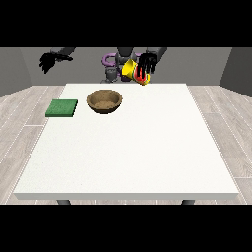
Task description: Pick the cup and pour the ball into the bowl, then pick the bowl and place it on the pad
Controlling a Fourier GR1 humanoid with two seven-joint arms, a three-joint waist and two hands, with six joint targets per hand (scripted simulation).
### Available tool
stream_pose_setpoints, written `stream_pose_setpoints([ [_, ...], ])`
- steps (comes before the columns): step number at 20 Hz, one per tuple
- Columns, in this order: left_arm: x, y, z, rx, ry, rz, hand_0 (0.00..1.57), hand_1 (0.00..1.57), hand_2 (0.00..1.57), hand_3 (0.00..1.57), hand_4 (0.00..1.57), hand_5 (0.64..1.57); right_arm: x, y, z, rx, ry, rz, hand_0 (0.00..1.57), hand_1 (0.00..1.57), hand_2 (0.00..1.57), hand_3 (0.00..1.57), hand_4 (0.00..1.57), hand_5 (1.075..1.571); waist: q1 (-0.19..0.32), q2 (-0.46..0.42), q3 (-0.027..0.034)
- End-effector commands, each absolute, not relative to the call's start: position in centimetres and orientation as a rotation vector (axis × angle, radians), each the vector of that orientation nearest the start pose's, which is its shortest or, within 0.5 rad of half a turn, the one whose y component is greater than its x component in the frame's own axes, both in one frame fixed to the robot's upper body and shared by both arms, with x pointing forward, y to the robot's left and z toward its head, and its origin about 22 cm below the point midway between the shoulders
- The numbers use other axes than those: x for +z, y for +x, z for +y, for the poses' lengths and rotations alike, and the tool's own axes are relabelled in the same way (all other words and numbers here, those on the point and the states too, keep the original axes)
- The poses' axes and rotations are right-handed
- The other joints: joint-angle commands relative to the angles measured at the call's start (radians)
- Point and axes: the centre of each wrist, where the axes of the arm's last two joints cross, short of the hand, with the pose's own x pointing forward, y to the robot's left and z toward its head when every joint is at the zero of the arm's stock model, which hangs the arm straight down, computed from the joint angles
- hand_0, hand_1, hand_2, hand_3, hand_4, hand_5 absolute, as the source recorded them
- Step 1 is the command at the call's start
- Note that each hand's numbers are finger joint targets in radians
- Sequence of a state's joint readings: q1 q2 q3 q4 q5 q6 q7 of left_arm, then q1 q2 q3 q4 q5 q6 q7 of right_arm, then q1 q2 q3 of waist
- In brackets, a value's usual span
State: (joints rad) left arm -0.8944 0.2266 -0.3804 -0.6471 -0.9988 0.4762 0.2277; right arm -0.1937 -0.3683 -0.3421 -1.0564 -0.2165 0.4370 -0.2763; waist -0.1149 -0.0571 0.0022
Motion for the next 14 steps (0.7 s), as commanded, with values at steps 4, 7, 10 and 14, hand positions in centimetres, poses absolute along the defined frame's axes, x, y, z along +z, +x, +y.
stream_pose_setpoints([
  [4,4.8,40.3,8.1,-1.557,1.475,-1.471,1.48,1.48,1.57,1.57,1.57,1.204,-1.9,26.8,-40.5,0.027,0.064,-1.600,0.00,0.00,0.00,0.00,0.00,1.571,-0.023,-0.031,0.0006],
  [7,5.3,40.4,6.9,-1.701,1.547,-1.393,1.49,1.49,1.57,1.57,1.57,1.019,-1.7,27.4,-39.9,0.042,0.095,-1.638,0.00,0.00,0.00,0.00,0.00,1.571,-0.039,-0.003,-0.0005],
  [10,3.6,39.9,7.0,-1.943,1.720,-1.293,1.53,1.53,1.57,1.57,1.56,1.164,-0.2,28.2,-41.0,0.035,0.078,-1.632,0.00,0.00,0.00,0.00,0.00,1.570,-0.028,-0.019,-0.0006],
  [14,2.3,38.6,5.3,-2.118,1.852,-1.239,1.48,1.48,1.57,1.57,1.47,1.234,-1.2,27.5,-41.5,0.008,0.058,-1.637,0.00,0.00,0.00,0.00,0.00,1.571,0.015,0.003,-0.0007],
])
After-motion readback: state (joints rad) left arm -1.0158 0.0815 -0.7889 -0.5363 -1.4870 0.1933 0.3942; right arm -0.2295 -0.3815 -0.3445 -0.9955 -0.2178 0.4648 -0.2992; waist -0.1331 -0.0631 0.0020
